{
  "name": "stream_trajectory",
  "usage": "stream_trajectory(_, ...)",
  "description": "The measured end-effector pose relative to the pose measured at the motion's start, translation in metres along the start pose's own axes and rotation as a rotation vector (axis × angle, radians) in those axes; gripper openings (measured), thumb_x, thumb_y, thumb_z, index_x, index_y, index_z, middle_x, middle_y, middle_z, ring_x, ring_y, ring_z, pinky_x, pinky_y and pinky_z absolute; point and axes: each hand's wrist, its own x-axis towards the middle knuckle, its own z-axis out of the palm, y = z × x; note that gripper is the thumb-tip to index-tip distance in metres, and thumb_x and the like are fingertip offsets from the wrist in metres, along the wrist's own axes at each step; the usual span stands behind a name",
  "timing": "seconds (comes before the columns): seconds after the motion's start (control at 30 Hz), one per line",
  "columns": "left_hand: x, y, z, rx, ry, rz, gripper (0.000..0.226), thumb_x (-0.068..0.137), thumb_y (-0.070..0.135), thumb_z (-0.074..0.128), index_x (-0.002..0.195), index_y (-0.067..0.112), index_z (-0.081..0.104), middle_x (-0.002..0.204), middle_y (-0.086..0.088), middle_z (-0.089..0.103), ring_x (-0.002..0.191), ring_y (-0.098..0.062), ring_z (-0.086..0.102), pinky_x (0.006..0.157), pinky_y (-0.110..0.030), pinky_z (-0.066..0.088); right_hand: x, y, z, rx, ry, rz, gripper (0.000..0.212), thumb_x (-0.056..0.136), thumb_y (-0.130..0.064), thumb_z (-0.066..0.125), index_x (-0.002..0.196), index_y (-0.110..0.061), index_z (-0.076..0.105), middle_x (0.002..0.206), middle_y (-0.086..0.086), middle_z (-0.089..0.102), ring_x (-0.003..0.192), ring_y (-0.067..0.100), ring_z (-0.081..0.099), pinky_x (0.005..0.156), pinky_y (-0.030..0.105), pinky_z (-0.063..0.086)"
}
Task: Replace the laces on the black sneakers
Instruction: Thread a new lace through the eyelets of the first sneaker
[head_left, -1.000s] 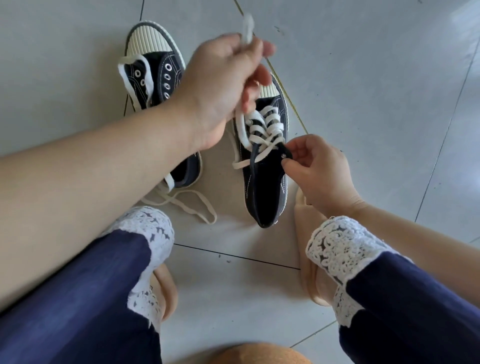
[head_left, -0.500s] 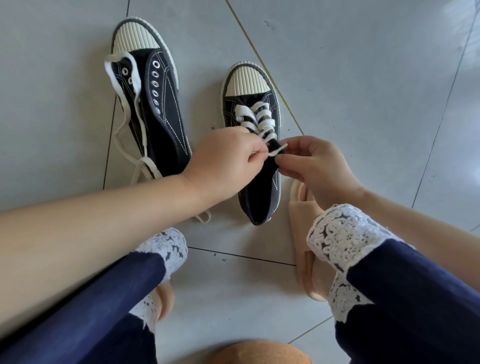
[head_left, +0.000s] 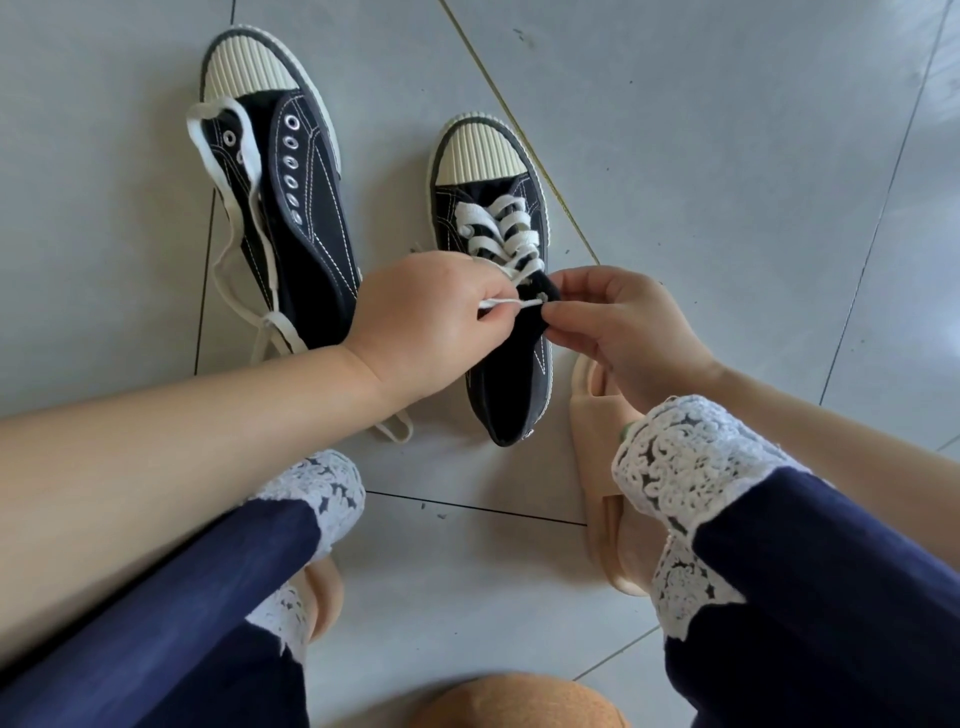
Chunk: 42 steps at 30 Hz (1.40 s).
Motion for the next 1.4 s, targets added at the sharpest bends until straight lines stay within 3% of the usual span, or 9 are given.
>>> stream_trajectory(0.33, 0.004, -0.001, 0.005, 0.054, 0.031, -0.011, 0.017, 0.083, 0.026, 0.055, 0.076, 0.018, 0.068, 0.069, 0.0, 0.06, 0.07, -0.019, 0.053, 0.054, -0.033, 0.037, -0.001, -0.001, 0.002, 0.012, -0.002, 0.006, 0.015, 0.083, 0.003, 0.06, 0.086, -0.01, 0.066, 0.086, 0.006, 0.068, 0.084, 0.016, 0.065, 0.086, 0.027, 0.053)
stream_trajectory(0.43, 0.004, 0.002, 0.007, 0.03, 0.033, -0.002, 0.017, 0.083, 0.025, 0.056, 0.076, 0.017, 0.069, 0.07, 0.0, 0.061, 0.071, -0.021, 0.056, 0.056, -0.036, 0.041, -0.001, -0.001, 0.0, 0.019, -0.016, 0.0, 0.015, 0.083, 0.003, 0.06, 0.087, -0.01, 0.066, 0.086, 0.006, 0.068, 0.086, 0.016, 0.065, 0.086, 0.028, 0.053)
stream_trajectory(0.63, 0.006, 0.005, 0.012, 0.023, -0.004, -0.028, 0.016, 0.086, 0.028, 0.053, 0.082, 0.02, 0.067, 0.072, 0.009, 0.051, 0.079, -0.021, 0.057, 0.061, -0.032, 0.041, -0.001, -0.001, -0.003, 0.087, -0.091, 0.016, 0.022, 0.092, 0.005, 0.046, 0.088, -0.01, 0.061, 0.082, 0.003, 0.066, 0.077, 0.011, 0.065, 0.075, 0.019, 0.053)
stream_trajectory(0.73, 0.001, 0.004, 0.013, -0.024, 0.041, 0.007, 0.014, 0.082, 0.026, 0.061, 0.092, 0.017, 0.064, 0.088, 0.002, 0.059, 0.082, -0.023, 0.058, 0.065, -0.034, 0.045, 0.001, -0.002, 0.001, -0.038, -0.034, -0.019, 0.019, 0.089, 0.001, 0.054, 0.077, -0.012, 0.06, 0.074, 0.001, 0.065, 0.07, 0.01, 0.064, 0.077, 0.023, 0.055)
stream_trajectory(0.83, 0.001, 0.005, 0.011, 0.01, 0.075, 0.088, 0.038, 0.071, 0.028, 0.073, 0.105, 0.013, 0.065, 0.094, -0.01, 0.056, 0.082, -0.026, 0.056, 0.065, -0.028, 0.041, 0.005, -0.003, 0.004, -0.123, 0.006, -0.047, 0.021, 0.09, -0.002, 0.056, 0.074, -0.015, 0.059, 0.074, 0.002, 0.063, 0.071, 0.014, 0.063, 0.082, 0.03, 0.054)
stream_trajectory(1.0, 0.009, 0.006, 0.011, 0.052, 0.097, 0.096, 0.035, 0.067, 0.035, 0.073, 0.094, 0.013, 0.07, 0.094, -0.016, 0.054, 0.088, -0.032, 0.055, 0.077, -0.043, 0.046, 0.004, 0.002, 0.0, -0.13, 0.058, -0.049, 0.019, 0.091, -0.009, 0.055, 0.074, -0.015, 0.06, 0.067, -0.004, 0.064, 0.067, 0.011, 0.065, 0.082, 0.032, 0.054)
stream_trajectory(1.17, 0.012, 0.011, 0.016, 0.093, 0.116, 0.047, 0.028, 0.066, 0.034, 0.073, 0.086, 0.015, 0.067, 0.094, -0.011, 0.053, 0.09, -0.03, 0.052, 0.078, -0.035, 0.032, 0.001, -0.005, -0.005, -0.015, 0.197, -0.098, 0.018, 0.095, -0.011, 0.05, 0.078, -0.011, 0.056, 0.066, -0.004, 0.067, 0.064, 0.008, 0.068, 0.059, 0.016, 0.051)
stream_trajectory(1.27, 0.012, 0.01, 0.018, 0.106, 0.089, 0.021, 0.026, 0.068, 0.033, 0.069, 0.087, 0.016, 0.065, 0.097, -0.009, 0.051, 0.095, -0.029, 0.048, 0.079, -0.032, 0.025, 0.004, -0.016, -0.012, 0.198, 0.293, -0.085, 0.022, 0.099, -0.012, 0.042, 0.079, -0.009, 0.052, 0.068, 0.003, 0.067, 0.062, 0.012, 0.068, 0.057, 0.019, 0.052)
stream_trajectory(1.4, 0.01, 0.005, 0.017, 0.1, 0.08, -0.007, 0.027, 0.067, 0.034, 0.068, 0.087, 0.016, 0.065, 0.1, -0.008, 0.052, 0.096, -0.029, 0.047, 0.08, -0.033, 0.029, 0.011, -0.037, -0.047, 0.557, 0.463, -0.057, 0.027, 0.101, -0.015, 0.034, 0.078, -0.006, 0.045, 0.05, 0.0, 0.064, 0.055, 0.016, 0.068, 0.054, 0.026, 0.055)
